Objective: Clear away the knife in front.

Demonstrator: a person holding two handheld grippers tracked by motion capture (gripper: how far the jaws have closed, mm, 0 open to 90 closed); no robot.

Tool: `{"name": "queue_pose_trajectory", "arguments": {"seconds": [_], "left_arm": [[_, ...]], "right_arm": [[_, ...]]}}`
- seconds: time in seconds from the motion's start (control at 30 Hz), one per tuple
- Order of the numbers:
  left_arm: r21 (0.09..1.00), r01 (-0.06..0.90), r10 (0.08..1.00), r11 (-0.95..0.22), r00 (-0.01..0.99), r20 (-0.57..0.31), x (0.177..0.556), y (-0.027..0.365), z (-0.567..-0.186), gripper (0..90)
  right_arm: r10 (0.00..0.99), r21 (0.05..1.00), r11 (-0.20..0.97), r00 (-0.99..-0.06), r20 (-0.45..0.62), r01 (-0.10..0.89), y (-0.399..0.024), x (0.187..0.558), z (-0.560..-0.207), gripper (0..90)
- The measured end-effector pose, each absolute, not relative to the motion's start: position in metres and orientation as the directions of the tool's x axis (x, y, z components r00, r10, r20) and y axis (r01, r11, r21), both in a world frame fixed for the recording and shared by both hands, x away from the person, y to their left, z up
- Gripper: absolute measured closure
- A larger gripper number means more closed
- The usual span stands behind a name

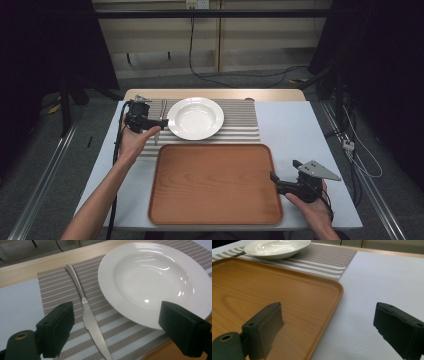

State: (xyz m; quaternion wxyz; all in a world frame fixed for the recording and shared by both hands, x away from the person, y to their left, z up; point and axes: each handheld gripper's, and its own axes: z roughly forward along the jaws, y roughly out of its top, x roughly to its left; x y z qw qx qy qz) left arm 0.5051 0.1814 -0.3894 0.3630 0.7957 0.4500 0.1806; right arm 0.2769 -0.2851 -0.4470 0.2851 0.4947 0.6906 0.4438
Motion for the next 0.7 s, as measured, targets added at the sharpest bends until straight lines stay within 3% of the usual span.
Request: {"name": "queue_pose_trajectory", "arguments": {"seconds": [0.7], "left_arm": [[0.719,0.645,0.902,-0.26,0.428,-0.058,0.564,0.187,-0.41,23.7]], "right_arm": [[0.939,0.888,0.114,-0.341,0.051,0.445,-0.286,0.279,-0.45,8.4]]}}
